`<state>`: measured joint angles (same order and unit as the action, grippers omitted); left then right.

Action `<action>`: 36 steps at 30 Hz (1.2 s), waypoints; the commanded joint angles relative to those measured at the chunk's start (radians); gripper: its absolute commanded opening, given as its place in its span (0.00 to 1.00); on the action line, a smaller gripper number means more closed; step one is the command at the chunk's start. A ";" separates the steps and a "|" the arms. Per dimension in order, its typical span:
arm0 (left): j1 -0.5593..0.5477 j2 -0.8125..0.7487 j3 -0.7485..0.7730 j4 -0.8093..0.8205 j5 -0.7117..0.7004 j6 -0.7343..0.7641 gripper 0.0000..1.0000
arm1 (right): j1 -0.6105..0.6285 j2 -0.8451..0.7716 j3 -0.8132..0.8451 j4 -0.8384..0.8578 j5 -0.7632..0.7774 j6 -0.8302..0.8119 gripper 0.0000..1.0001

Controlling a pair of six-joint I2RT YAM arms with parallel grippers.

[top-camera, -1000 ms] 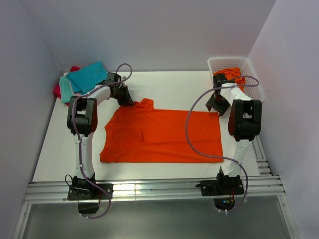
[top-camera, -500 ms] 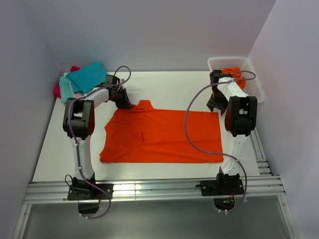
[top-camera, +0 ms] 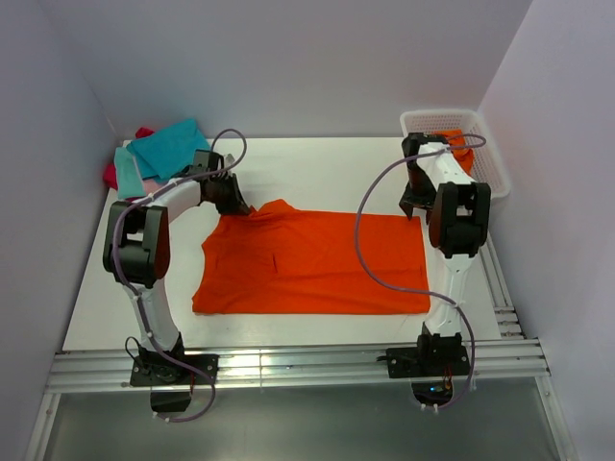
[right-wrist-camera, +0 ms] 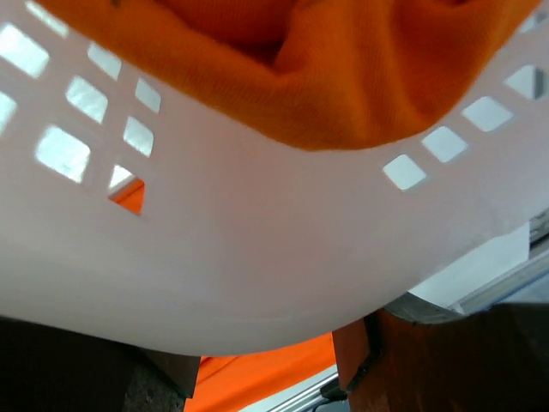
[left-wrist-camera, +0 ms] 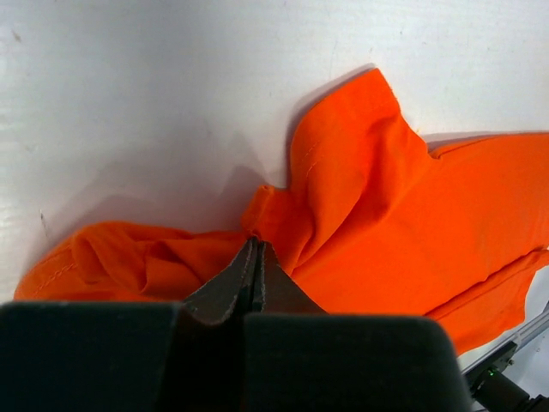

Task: Fold and stack the t-shirts
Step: Fold the tshirt

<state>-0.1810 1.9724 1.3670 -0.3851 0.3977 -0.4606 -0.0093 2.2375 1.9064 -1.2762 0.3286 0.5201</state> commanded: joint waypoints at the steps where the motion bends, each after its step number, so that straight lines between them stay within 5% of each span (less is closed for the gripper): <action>1: -0.002 -0.083 -0.026 0.029 -0.020 0.028 0.00 | -0.052 0.016 -0.148 0.141 -0.048 -0.037 0.59; 9: -0.002 -0.118 -0.065 0.029 -0.005 0.036 0.00 | -0.050 -0.075 -0.354 0.208 -0.166 -0.051 0.58; 18: -0.002 -0.191 -0.126 0.043 0.013 0.039 0.00 | -0.034 -0.110 -0.429 0.253 -0.226 -0.022 0.58; 22: -0.002 -0.213 -0.137 0.043 0.023 0.036 0.00 | -0.015 -0.153 -0.423 0.276 -0.379 -0.038 0.58; 29: -0.002 -0.268 -0.184 0.074 0.023 0.023 0.00 | 0.120 -0.239 -0.402 0.339 -0.015 -0.035 0.67; 36: -0.003 -0.316 -0.229 0.086 0.029 0.016 0.00 | 0.163 -0.243 -0.357 0.370 -0.118 -0.054 0.68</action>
<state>-0.1810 1.7119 1.1545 -0.3344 0.4042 -0.4492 0.1303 2.0247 1.5013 -0.9451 0.2142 0.4805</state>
